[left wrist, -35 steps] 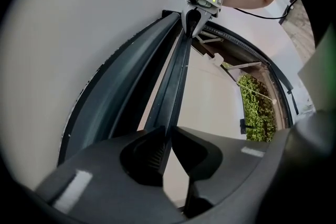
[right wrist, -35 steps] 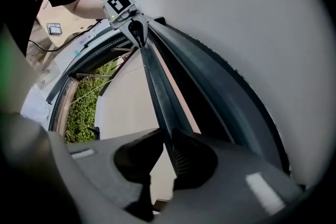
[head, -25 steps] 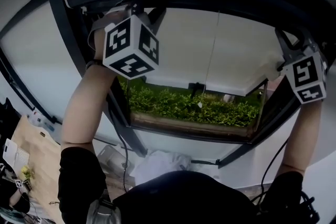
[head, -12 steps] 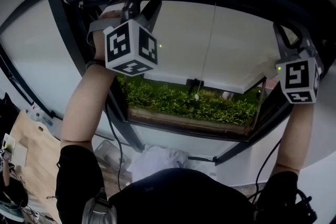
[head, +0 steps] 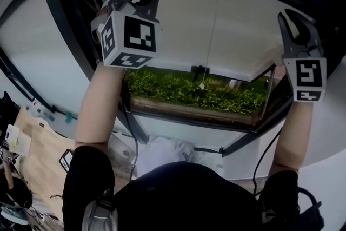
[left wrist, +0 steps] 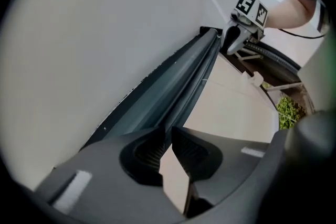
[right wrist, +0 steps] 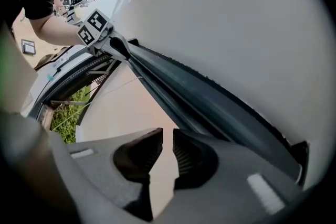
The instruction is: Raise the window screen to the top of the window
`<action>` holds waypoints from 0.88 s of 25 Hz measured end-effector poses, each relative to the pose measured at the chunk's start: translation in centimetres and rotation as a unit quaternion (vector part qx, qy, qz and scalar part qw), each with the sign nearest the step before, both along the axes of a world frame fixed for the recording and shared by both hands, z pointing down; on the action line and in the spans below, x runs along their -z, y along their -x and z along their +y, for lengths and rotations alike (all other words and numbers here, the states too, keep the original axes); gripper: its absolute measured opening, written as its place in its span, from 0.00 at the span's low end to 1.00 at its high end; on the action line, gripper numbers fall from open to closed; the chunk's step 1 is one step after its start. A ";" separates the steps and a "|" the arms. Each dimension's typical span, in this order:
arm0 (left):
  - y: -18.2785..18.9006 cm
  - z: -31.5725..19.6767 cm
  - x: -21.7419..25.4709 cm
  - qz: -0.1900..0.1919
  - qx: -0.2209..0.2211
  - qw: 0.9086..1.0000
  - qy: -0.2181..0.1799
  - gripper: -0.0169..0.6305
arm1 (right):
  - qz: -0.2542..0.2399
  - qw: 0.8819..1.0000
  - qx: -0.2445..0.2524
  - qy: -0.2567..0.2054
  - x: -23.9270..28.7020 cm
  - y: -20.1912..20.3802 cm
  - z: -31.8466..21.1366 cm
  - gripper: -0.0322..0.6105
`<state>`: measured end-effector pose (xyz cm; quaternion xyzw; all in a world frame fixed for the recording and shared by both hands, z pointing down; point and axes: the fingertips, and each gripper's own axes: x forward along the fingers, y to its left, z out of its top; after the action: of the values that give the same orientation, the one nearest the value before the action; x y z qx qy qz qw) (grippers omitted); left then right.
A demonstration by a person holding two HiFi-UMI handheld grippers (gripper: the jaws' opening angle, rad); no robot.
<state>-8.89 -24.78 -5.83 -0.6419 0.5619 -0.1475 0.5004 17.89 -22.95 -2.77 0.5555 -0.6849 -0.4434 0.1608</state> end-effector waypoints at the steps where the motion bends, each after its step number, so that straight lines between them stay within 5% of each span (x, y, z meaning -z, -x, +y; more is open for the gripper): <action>1: 0.0 0.1 -0.3 0.009 -0.007 1.000 0.004 0.09 | -0.007 1.000 0.005 0.006 -0.5 0.0 -0.1 0.14; 12: 0.6 -1.0 -5.6 0.081 -0.057 0.991 0.094 0.04 | -0.110 0.991 0.053 0.062 -4.4 -0.3 -0.3 0.14; 17: 1.0 -1.6 -9.5 0.180 -0.123 0.961 0.171 0.04 | -0.143 0.984 0.059 0.086 -7.6 -0.6 -0.5 0.14; 22: 1.8 -1.3 -13.7 0.241 -0.142 0.939 0.199 0.03 | -0.148 0.982 0.063 0.099 -10.4 -0.1 -0.3 0.14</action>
<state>-10.65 -26.11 7.87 -0.8176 0.5281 -0.0249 0.2280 17.99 -23.20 7.66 0.5520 -0.7751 -0.2958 0.0839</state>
